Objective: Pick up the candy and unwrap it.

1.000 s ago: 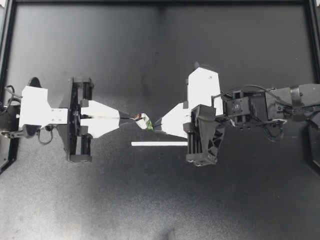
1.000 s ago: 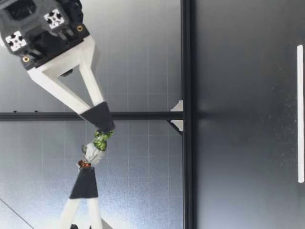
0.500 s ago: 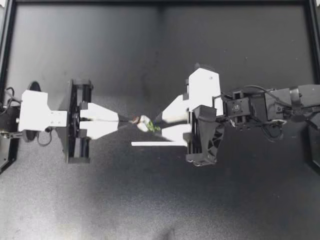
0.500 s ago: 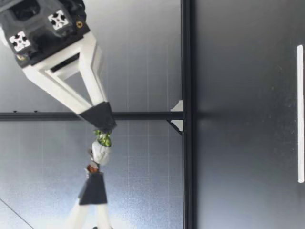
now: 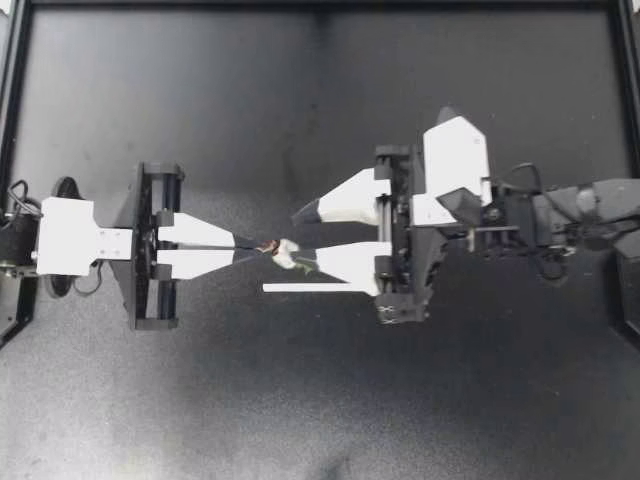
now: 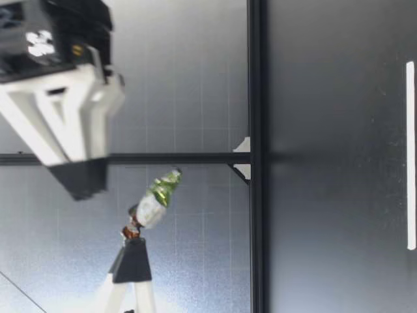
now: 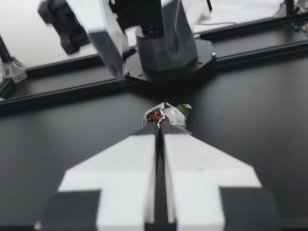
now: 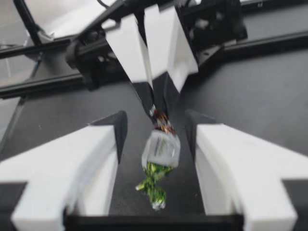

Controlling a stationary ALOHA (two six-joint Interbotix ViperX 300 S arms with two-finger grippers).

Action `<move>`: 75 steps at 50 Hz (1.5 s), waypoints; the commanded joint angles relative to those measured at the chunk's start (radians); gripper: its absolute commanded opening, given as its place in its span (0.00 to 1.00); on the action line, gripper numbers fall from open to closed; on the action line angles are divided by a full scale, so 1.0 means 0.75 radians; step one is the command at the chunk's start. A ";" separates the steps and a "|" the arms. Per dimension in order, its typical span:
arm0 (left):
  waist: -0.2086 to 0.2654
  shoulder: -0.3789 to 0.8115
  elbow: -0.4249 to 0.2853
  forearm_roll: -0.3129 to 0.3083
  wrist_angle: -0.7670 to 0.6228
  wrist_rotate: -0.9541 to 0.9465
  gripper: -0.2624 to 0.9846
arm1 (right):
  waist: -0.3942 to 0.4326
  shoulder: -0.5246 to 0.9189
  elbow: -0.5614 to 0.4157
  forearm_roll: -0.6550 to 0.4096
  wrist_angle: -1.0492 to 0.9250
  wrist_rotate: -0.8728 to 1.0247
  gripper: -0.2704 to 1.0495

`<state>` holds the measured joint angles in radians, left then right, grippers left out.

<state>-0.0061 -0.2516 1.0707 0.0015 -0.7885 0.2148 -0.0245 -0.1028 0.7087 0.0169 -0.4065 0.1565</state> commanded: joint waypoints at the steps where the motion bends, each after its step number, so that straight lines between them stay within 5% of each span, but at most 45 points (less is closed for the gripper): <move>1: 0.002 -0.016 -0.033 0.002 -0.014 0.002 0.11 | -0.008 0.008 -0.031 0.002 -0.018 0.014 0.62; 20: 0.002 -0.020 -0.035 0.002 -0.014 0.002 0.11 | -0.010 0.037 -0.041 0.002 0.008 0.047 0.56; 40: 0.002 -0.027 -0.010 0.014 -0.014 0.002 0.11 | -0.012 0.020 -0.035 -0.014 0.041 0.078 0.11; 55: 0.002 -0.025 0.010 0.010 0.041 -0.065 0.13 | -0.012 0.014 -0.039 -0.022 0.043 0.074 0.07; 61: 0.002 -0.029 0.010 0.010 0.049 -0.084 0.25 | -0.012 0.014 -0.045 -0.029 0.072 0.067 0.07; 71: 0.002 -0.018 -0.010 -0.043 0.102 -0.131 0.72 | -0.012 0.014 -0.067 -0.029 0.125 0.039 0.07; 75: 0.002 -0.012 -0.031 -0.059 0.135 -0.225 0.72 | -0.012 0.020 -0.080 -0.029 0.164 0.018 0.07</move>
<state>-0.0046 -0.2546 1.0799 -0.0353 -0.6995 0.0890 -0.0276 -0.0614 0.6796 -0.0031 -0.3007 0.1779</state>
